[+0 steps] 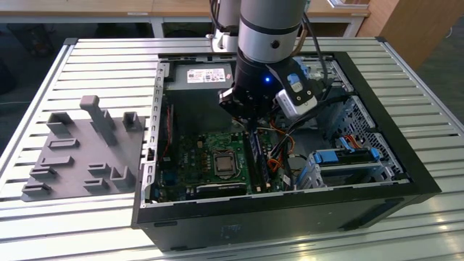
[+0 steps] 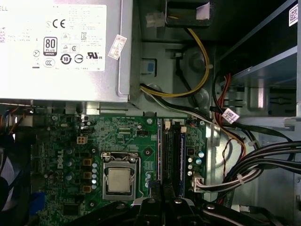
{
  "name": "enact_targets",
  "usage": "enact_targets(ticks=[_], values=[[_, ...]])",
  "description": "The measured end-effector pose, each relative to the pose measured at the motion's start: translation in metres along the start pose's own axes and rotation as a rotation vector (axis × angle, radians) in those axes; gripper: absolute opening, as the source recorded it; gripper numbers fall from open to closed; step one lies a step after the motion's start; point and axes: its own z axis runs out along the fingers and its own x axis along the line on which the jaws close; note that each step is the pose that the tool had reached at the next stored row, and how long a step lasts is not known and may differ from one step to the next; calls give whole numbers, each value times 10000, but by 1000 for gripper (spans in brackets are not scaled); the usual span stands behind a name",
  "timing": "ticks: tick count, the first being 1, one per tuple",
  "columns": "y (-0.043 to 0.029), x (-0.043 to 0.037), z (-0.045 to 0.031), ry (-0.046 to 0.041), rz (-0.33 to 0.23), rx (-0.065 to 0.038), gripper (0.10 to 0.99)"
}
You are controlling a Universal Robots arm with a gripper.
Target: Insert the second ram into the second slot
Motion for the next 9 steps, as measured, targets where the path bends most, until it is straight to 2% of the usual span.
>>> enact_targets(ticks=[9], values=[[-2,0,71,14,1,-1,133]])
